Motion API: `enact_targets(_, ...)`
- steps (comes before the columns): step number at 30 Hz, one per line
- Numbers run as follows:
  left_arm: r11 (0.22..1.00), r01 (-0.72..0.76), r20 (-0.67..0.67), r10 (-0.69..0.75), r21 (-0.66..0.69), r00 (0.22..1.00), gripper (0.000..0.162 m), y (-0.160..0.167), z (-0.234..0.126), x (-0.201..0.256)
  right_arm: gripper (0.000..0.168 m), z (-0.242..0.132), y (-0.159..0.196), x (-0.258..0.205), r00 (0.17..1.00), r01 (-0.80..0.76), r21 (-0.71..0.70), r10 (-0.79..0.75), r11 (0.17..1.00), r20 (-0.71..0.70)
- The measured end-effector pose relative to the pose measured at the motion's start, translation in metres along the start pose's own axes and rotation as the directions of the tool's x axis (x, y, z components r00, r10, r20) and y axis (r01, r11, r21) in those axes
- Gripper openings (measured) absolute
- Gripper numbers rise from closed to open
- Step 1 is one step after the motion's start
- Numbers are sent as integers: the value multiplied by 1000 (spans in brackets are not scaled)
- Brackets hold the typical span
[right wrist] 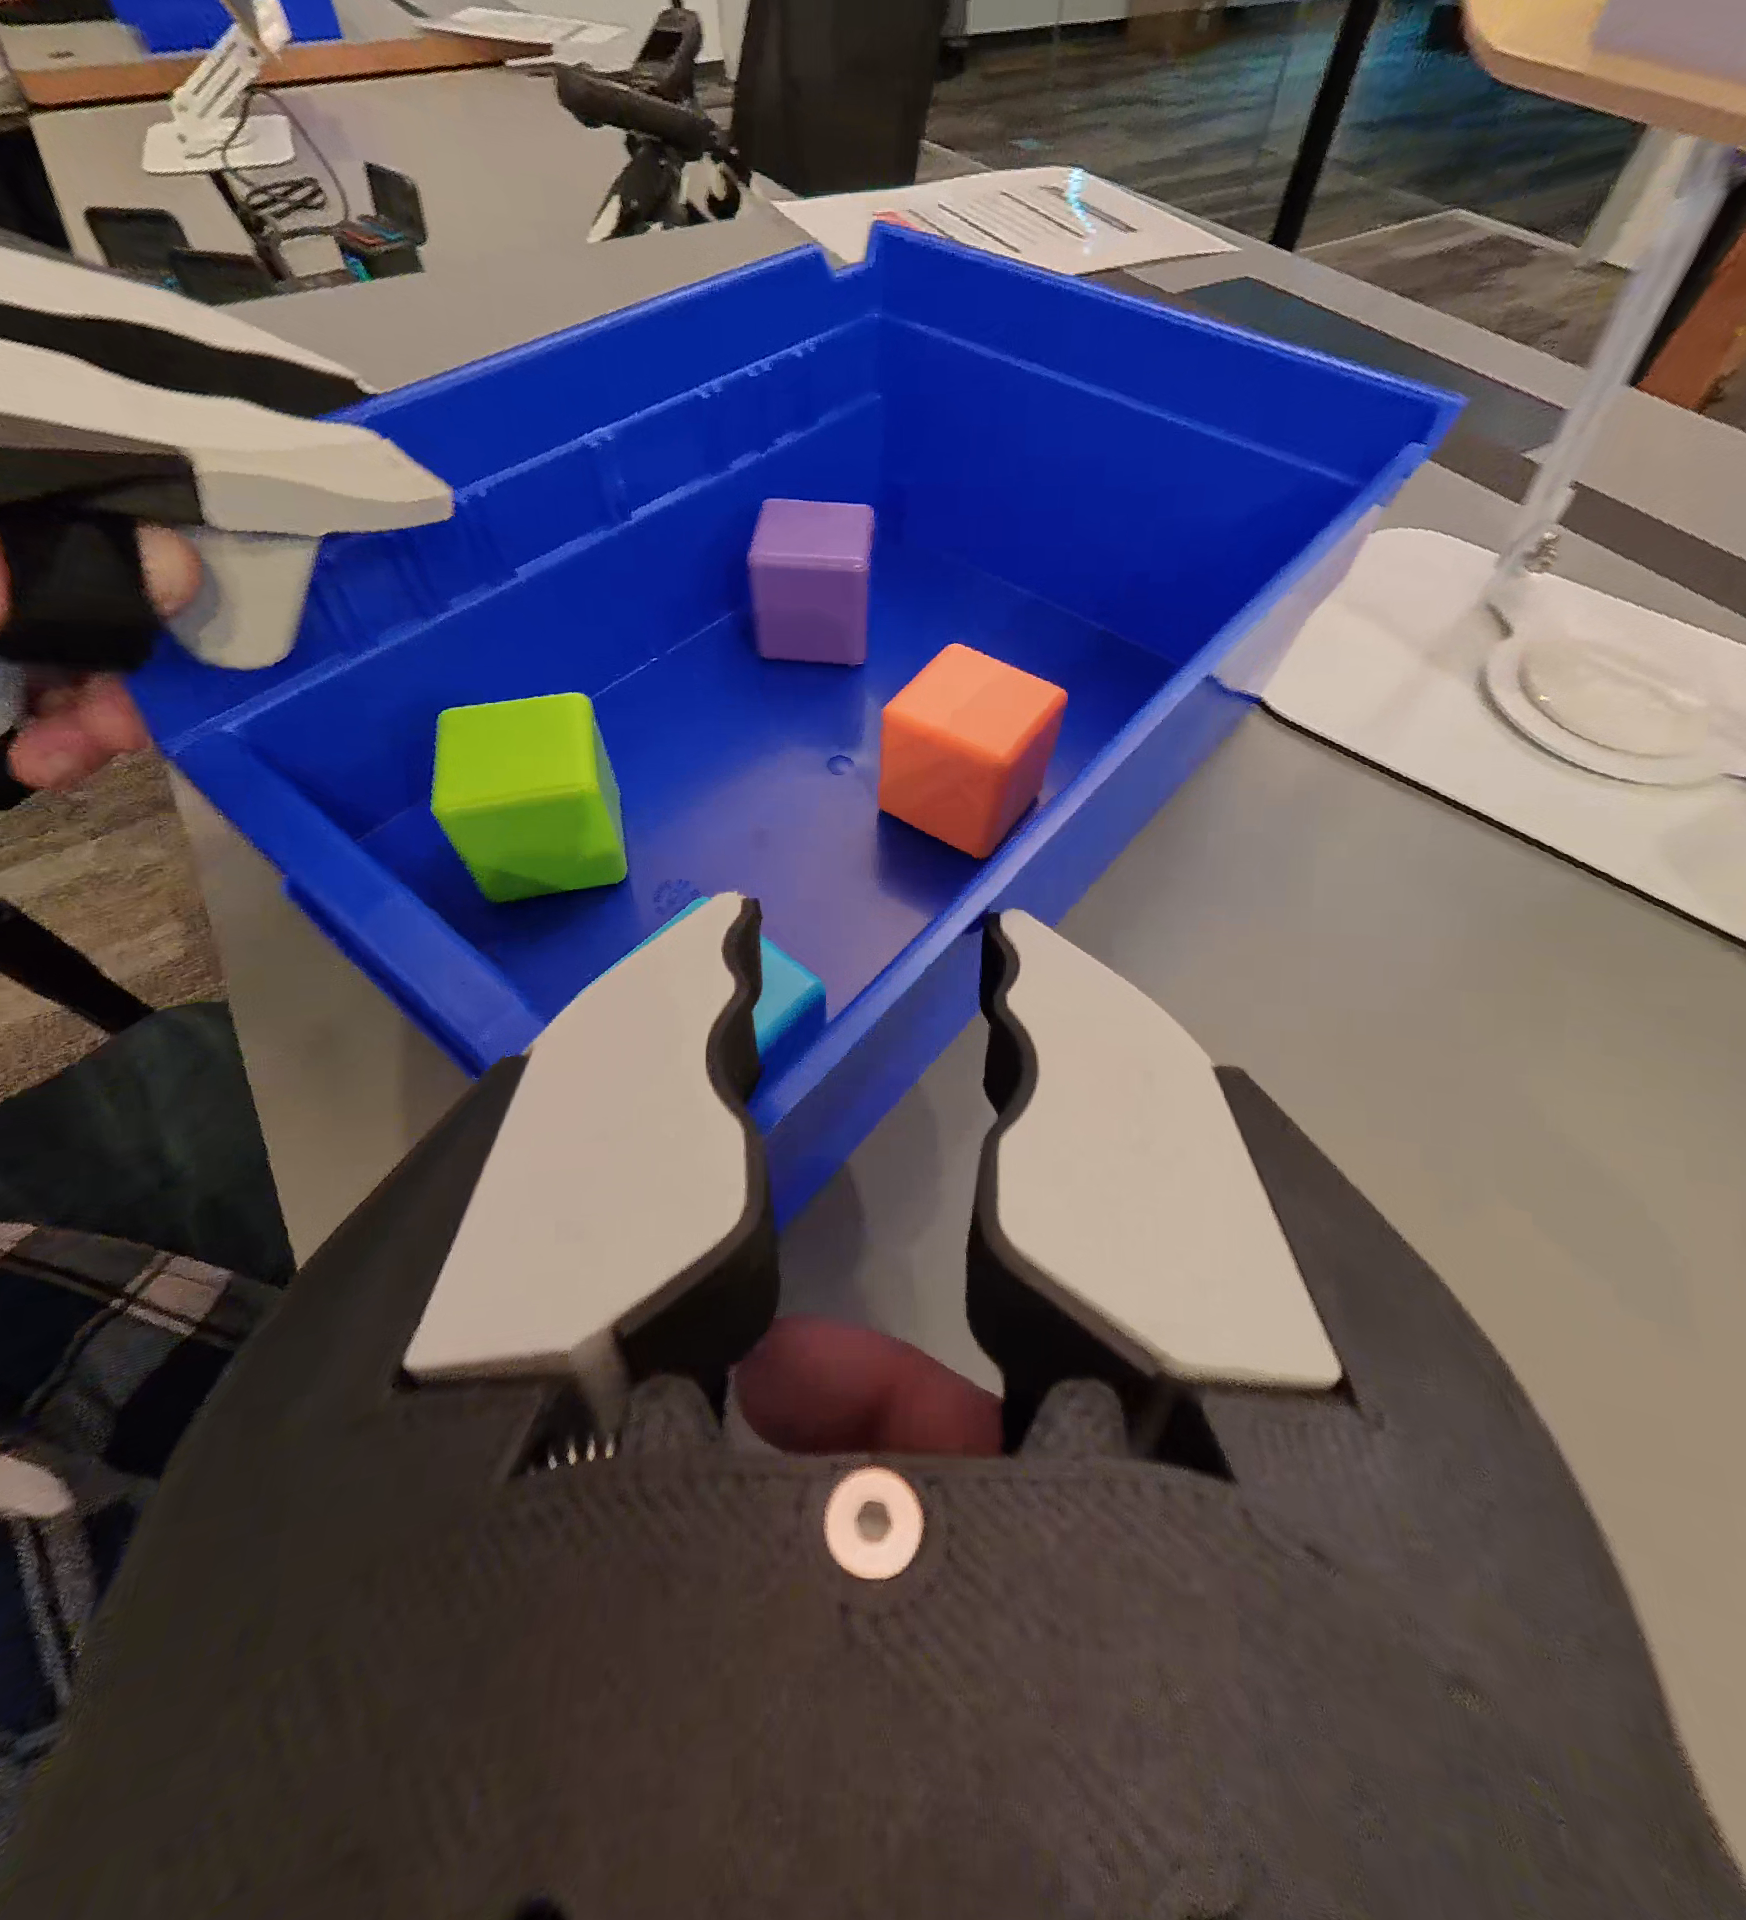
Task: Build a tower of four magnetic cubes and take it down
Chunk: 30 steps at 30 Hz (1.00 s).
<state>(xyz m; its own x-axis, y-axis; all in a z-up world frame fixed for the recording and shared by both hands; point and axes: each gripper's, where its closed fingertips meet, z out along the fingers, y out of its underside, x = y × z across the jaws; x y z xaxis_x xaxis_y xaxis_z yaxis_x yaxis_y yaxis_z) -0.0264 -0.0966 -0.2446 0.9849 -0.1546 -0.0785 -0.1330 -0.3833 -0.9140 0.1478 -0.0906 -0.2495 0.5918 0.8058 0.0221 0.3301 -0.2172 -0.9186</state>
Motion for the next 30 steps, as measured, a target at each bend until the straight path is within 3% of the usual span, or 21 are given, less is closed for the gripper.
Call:
enact_targets(5, 1000, 22, 76, -22, -3, 997, 8, -1, 8, -29, 54, 8, -8, -20, 997, 21, 30, -22, 999, 68)
enact_targets(8, 1000, -1, 89, 3, -13, 996, 7, -1, 11, -38, 62, 3, -16, -28, 994, 46, 90, -55, 995, 97)
enact_targets(13, 1000, -13, 105, 15, -22, 994, 7, -2, 17, -54, 52, -12, -27, -9, 995, 3, 182, -21, 983, 99)
enact_targets(30, 999, 8, 110, -4, -39, 994, 7, -14, 62, -123, 45, -3, 6, 18, 996, -3, 134, -9, 991, 93)
